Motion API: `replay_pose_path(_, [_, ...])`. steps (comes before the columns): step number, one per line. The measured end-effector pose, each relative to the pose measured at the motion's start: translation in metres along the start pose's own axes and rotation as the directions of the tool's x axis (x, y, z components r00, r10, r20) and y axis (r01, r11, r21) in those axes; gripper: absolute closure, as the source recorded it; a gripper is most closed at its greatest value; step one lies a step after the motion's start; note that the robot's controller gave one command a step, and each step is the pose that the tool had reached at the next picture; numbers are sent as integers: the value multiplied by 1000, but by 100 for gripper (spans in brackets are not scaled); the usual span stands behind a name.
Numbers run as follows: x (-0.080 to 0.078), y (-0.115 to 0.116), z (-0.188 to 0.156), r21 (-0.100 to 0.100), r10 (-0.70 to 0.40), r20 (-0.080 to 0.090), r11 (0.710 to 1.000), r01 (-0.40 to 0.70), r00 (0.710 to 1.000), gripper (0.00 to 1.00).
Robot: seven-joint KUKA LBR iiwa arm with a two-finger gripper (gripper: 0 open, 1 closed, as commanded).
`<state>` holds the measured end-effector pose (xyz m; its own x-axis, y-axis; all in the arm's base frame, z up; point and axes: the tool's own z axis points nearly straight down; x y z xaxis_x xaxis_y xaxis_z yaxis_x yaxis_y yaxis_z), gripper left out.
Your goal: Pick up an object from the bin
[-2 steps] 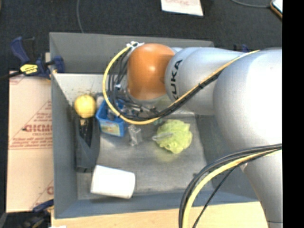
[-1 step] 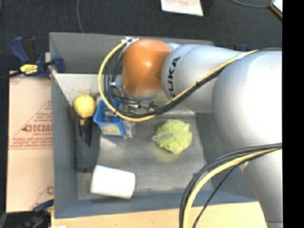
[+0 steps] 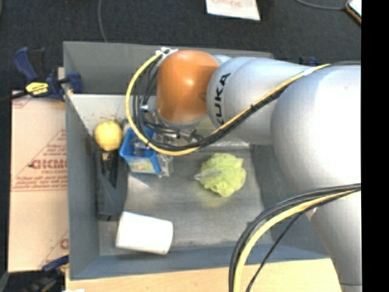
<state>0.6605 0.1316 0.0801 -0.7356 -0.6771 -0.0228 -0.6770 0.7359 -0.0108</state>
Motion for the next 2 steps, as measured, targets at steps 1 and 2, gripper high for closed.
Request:
replay_pose_path(1, [0, -1, -11, 0, 5, 3, 1000, -5, 1000, 100])
replay_pose_path(2, [-2, -1, -54, 0, 9, 7, 1000, -9, 1000, 100])
